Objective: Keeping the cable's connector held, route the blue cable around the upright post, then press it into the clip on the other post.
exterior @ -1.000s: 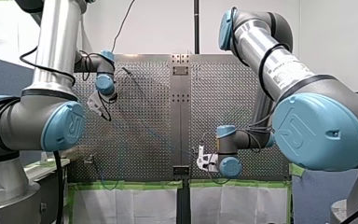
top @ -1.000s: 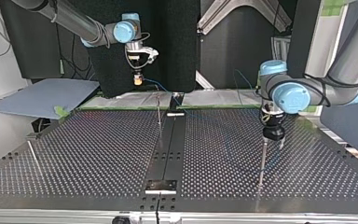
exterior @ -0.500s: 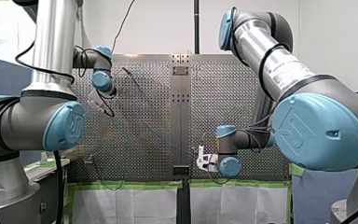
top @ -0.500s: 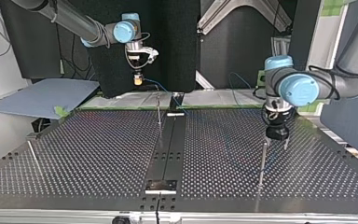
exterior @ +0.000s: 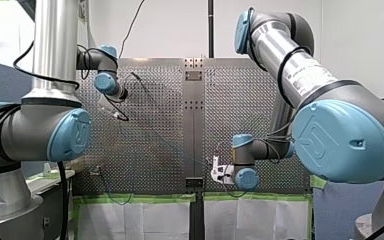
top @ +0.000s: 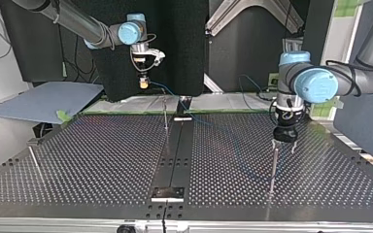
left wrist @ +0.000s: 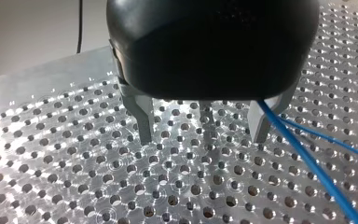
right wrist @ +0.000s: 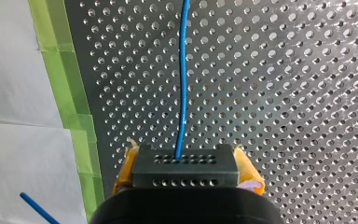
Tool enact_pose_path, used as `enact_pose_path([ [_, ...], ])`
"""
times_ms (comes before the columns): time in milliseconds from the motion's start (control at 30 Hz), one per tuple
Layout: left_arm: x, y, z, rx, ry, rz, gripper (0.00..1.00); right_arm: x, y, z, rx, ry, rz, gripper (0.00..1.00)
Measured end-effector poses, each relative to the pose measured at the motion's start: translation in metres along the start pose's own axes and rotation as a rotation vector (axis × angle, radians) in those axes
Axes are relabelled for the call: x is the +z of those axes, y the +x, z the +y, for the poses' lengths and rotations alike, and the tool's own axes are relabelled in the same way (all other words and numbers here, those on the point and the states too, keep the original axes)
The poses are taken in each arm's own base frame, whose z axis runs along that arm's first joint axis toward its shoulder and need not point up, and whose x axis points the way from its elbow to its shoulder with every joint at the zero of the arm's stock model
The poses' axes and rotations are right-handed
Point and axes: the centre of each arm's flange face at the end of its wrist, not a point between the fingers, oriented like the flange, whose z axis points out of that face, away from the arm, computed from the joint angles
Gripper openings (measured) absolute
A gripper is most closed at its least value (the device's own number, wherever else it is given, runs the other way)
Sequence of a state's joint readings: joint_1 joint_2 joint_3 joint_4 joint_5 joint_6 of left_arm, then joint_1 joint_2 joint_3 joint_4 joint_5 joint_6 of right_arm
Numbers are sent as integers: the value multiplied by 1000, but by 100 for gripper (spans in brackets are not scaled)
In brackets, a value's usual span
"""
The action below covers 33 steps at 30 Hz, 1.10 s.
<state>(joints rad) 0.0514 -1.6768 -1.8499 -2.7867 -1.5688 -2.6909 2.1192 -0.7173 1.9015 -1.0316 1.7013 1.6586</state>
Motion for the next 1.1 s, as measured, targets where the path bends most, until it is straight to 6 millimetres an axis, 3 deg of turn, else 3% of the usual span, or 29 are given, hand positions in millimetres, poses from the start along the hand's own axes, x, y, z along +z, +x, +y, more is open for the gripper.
enact_pose_path([
  [333, -21, 1, 4, -27, -10, 3, 100, 0, 0, 0, 0, 0, 1, 0],
  [667, -44, -9, -30, -43, 82, 24, 100, 0, 0, -1, 0, 4, 3, 0],
  [1100, -74, -14, -58, 45, 87, 50, 100, 1, 0, -1, 1, 4, 5, 0],
])
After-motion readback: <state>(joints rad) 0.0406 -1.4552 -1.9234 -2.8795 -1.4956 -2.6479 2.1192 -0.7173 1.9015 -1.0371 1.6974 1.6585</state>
